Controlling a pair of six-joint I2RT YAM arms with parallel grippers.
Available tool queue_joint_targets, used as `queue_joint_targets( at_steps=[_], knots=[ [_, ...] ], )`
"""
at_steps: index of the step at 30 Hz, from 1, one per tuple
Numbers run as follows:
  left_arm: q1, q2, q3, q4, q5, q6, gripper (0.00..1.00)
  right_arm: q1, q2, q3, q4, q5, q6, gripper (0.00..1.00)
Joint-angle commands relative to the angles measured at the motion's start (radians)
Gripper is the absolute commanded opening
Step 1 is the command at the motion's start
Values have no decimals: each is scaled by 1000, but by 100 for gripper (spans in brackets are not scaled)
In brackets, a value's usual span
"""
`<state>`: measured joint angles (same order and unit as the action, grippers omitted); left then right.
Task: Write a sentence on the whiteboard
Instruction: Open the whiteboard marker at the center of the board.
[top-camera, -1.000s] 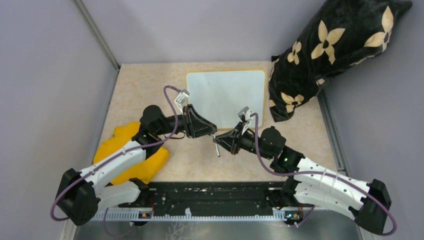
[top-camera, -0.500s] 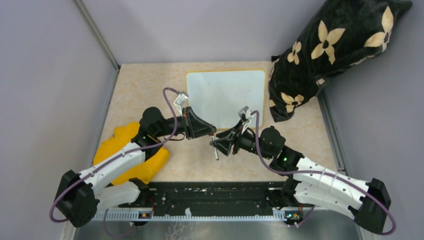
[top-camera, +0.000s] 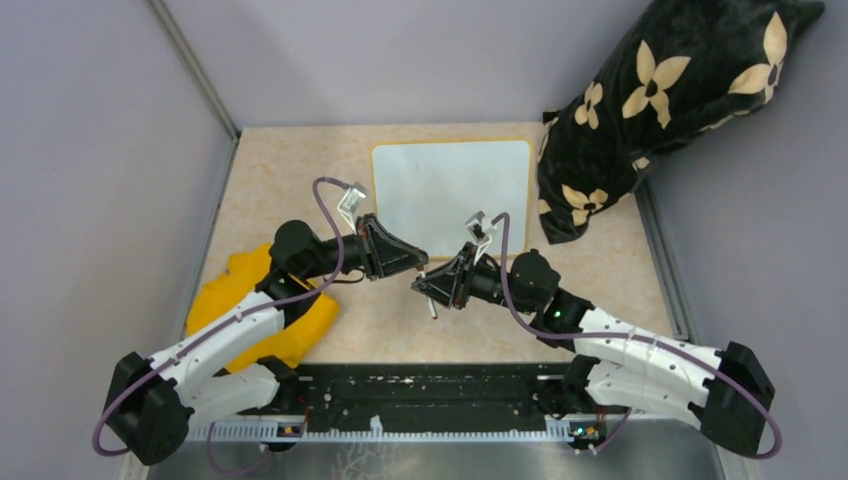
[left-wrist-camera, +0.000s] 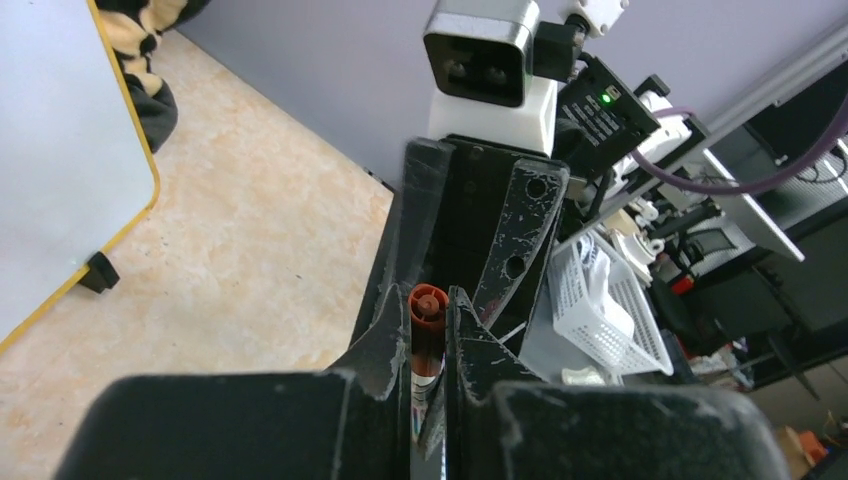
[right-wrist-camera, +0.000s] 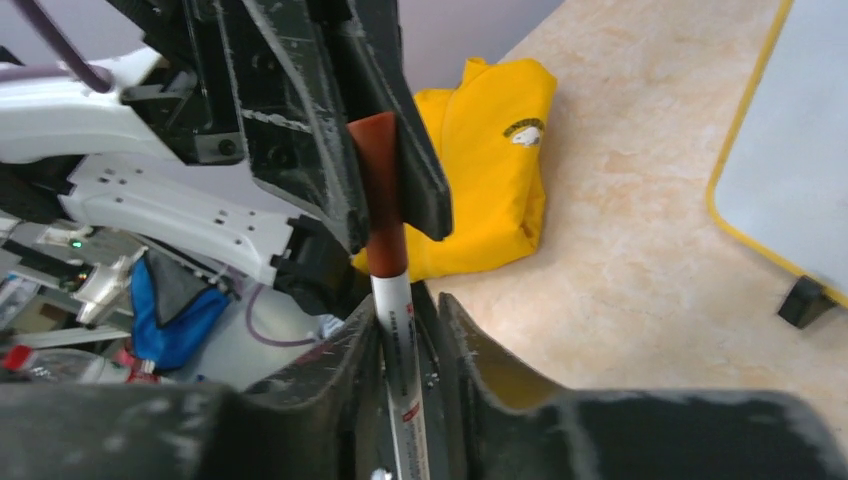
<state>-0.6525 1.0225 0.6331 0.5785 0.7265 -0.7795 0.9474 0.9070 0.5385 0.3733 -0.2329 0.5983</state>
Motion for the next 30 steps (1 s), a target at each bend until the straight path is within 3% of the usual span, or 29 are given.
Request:
queue_joint_targets(
  at_steps=[1,3,18,30],
  knots=[
    [-4,-31,-19,89,-2,-40,0,8,-2,35,66,-35,12,14],
    [-4,-40,-19,101,-22,-57,0,7,-12,25,52,-32,11,0],
    [9,-94,36,24,-210,3,0,7,-122,-36,-69,11,9,0],
    [9,-149,10,-18,-336,28,0,8,-146,-63,-28,2,42,0]
  ],
)
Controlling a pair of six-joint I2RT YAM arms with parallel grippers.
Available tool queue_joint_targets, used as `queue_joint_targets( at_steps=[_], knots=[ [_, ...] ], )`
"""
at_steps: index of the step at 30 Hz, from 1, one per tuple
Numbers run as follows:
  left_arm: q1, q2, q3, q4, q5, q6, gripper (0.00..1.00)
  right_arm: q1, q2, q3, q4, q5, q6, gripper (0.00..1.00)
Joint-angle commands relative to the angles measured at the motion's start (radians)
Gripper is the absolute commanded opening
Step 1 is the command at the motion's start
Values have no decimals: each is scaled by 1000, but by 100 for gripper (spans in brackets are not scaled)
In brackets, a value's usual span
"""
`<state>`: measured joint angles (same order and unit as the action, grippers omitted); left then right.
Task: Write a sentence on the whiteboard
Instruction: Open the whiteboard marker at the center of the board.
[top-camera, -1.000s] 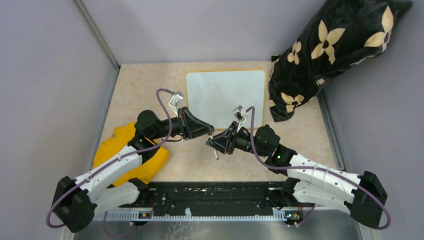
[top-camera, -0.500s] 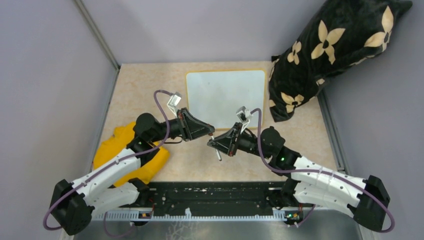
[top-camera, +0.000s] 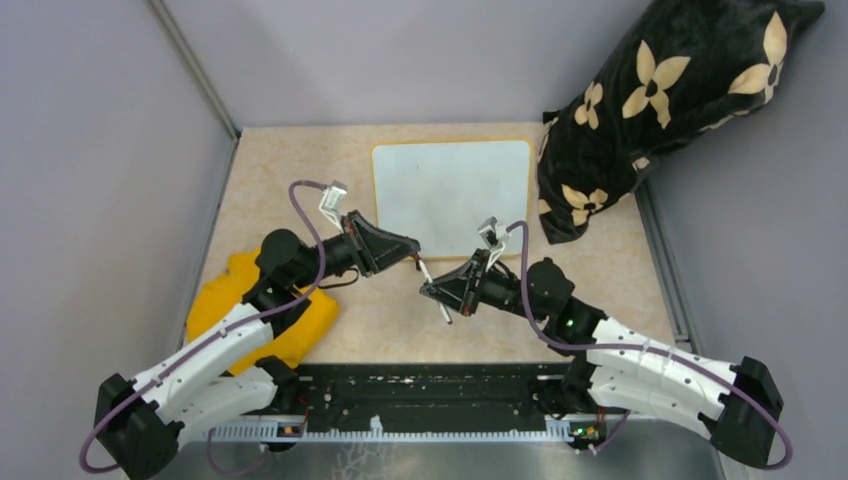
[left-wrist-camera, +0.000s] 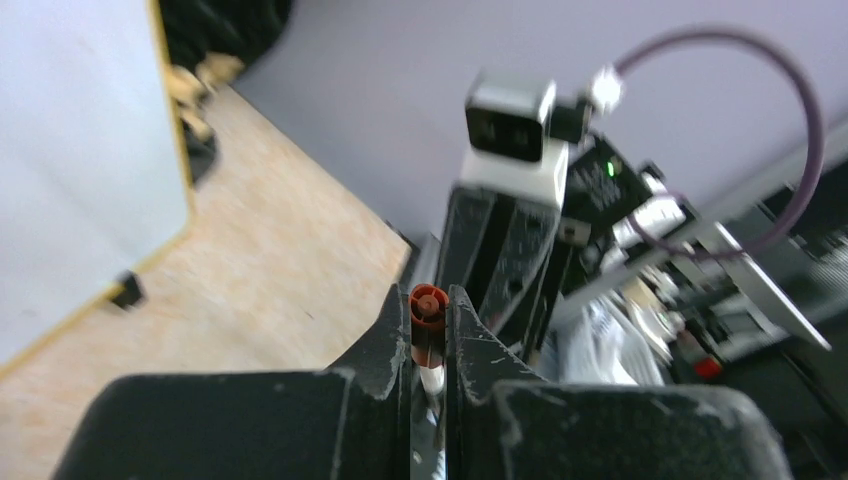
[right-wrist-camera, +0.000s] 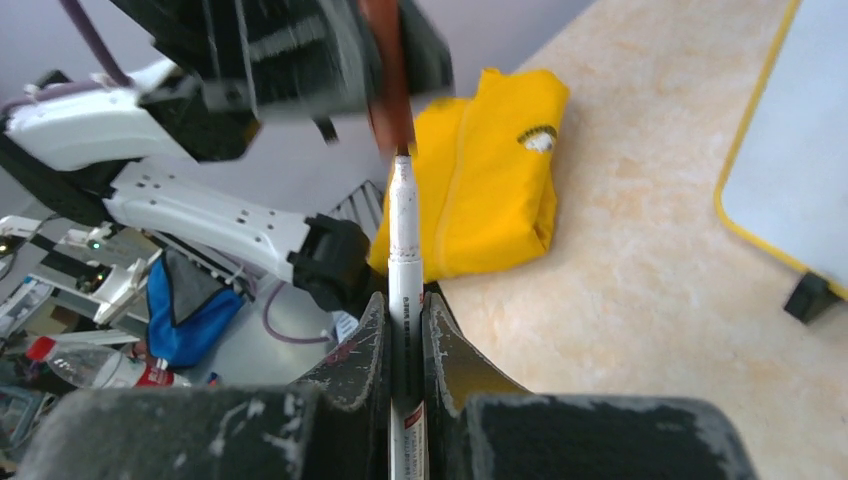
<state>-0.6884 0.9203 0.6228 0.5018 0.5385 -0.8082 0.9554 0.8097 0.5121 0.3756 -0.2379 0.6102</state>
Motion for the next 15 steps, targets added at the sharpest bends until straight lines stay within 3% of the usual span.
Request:
queue_joint_targets(
  at_steps=[1,10,15],
  knots=[
    [44,-50,16,57,-158,55,0,0,-52,-39,-26,6,36,0],
    [45,-40,13,58,-204,55,0,2,-97,-56,-52,34,53,0],
    [46,-27,83,-227,-274,198,0,3,-171,-20,-295,286,24,0]
  ],
)
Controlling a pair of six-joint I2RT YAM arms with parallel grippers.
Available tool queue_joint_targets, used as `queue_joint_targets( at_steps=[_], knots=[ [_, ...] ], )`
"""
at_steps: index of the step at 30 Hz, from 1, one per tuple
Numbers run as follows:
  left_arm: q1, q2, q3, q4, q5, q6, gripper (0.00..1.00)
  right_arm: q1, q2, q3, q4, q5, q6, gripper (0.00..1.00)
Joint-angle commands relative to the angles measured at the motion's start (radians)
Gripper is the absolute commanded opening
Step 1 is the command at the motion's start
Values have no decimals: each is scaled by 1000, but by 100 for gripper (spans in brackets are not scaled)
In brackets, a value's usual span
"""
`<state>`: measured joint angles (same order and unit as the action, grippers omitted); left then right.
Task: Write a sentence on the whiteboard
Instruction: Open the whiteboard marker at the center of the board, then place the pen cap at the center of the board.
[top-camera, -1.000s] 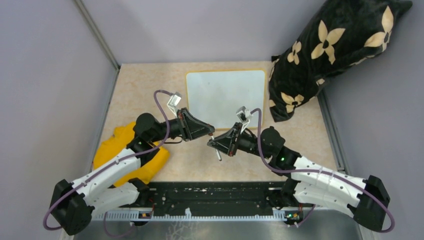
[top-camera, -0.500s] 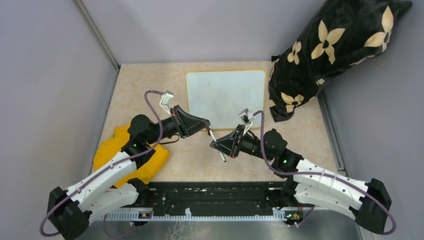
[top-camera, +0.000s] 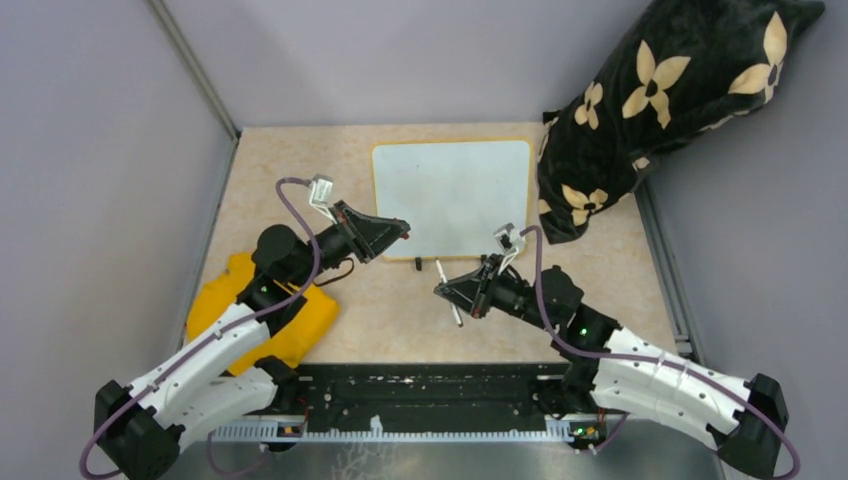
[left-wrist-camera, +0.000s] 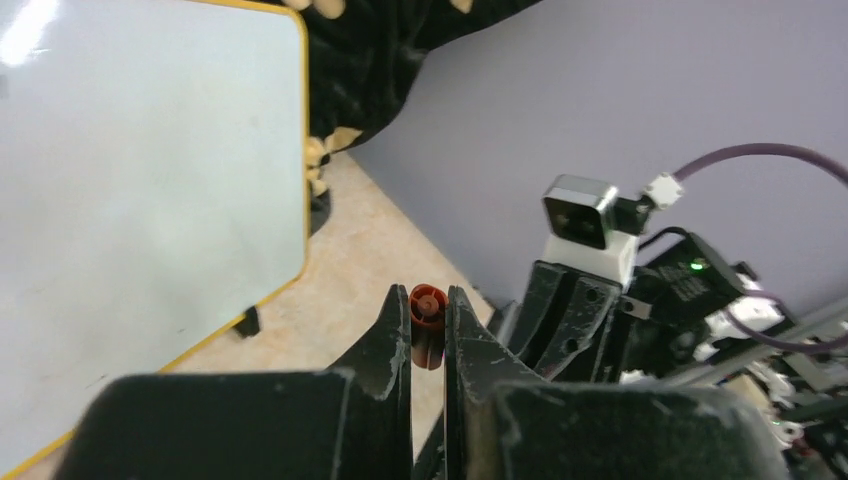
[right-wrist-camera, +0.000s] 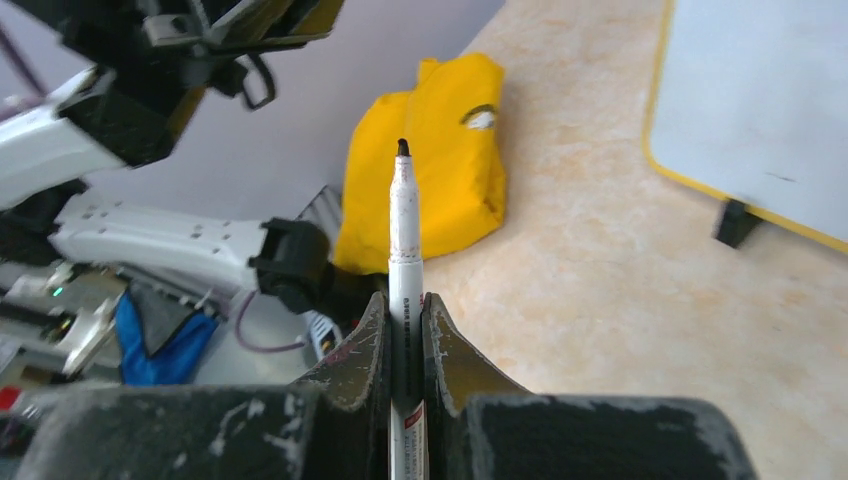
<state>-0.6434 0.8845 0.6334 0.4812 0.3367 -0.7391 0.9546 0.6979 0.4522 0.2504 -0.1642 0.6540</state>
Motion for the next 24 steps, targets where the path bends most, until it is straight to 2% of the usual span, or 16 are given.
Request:
queue_joint_targets(
  at_steps=[1,3,5,11,16,24],
  knots=[
    [0,13,79,-274,-80,167,0,3,-65,54,-233,298,-18,0],
    [0,28,95,-400,-126,193,0,2,-67,76,-385,426,-3,0],
    [-1,50,105,-510,-145,203,0,1,-65,79,-454,496,2,0],
    [0,127,60,-714,-220,214,0,1,-49,45,-458,526,18,0],
    [0,203,3,-760,-237,210,0,2,-23,33,-442,512,10,0],
    [0,399,-6,-697,-224,170,0,1,-8,7,-398,487,-5,0]
  ],
)
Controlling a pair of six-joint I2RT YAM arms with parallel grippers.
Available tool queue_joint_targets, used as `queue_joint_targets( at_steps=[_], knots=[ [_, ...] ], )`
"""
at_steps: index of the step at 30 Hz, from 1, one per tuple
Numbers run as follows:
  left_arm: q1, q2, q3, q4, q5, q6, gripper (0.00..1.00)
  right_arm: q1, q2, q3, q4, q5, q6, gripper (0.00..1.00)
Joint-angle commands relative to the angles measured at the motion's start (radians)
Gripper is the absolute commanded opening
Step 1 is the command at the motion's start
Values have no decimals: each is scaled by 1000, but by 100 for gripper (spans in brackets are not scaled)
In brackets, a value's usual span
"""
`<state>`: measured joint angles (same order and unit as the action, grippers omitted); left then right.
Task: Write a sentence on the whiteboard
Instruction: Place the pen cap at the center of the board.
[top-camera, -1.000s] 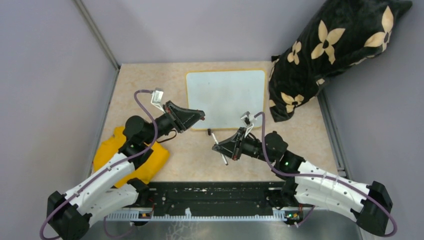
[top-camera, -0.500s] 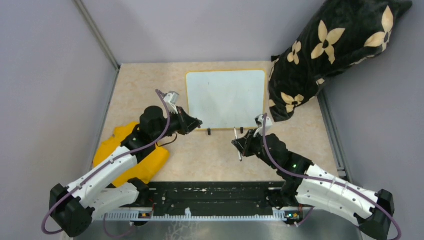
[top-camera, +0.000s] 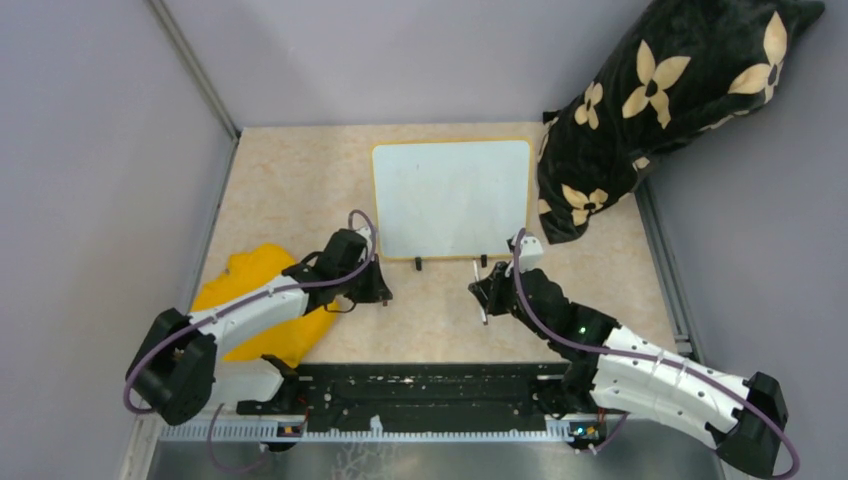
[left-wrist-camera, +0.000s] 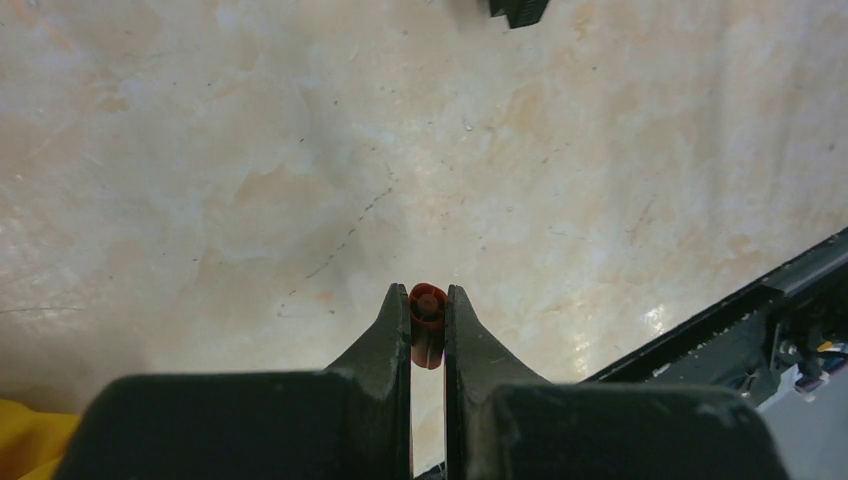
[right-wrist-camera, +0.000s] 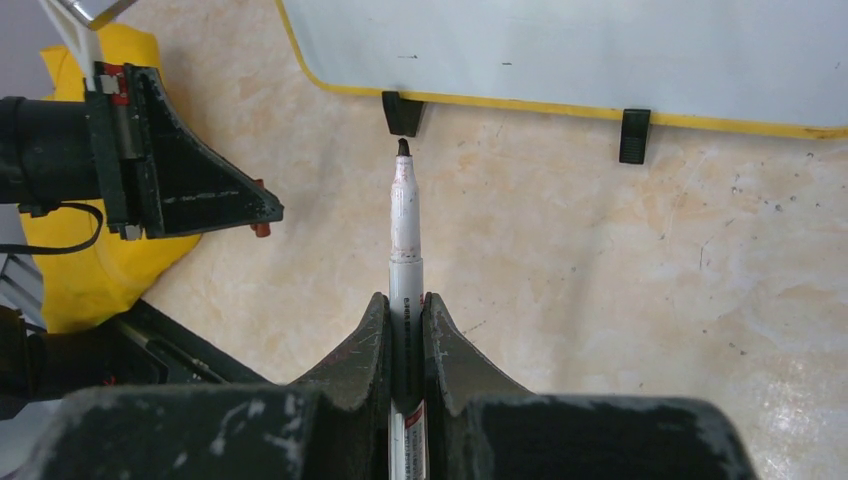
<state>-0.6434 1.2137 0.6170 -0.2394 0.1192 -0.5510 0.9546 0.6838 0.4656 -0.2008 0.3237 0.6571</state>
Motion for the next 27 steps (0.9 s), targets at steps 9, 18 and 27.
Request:
queue_joint_targets(
  at_steps=[9,18,27],
  knots=[
    [-1,207,42,90,13,-49,4,1,-8,-10,44,-15,-30,0],
    [0,219,27,90,-2,-52,22,1,-10,-8,48,-16,-48,0],
    [-1,180,16,77,-24,-59,37,0,1,2,51,-25,-51,0]
  ],
)
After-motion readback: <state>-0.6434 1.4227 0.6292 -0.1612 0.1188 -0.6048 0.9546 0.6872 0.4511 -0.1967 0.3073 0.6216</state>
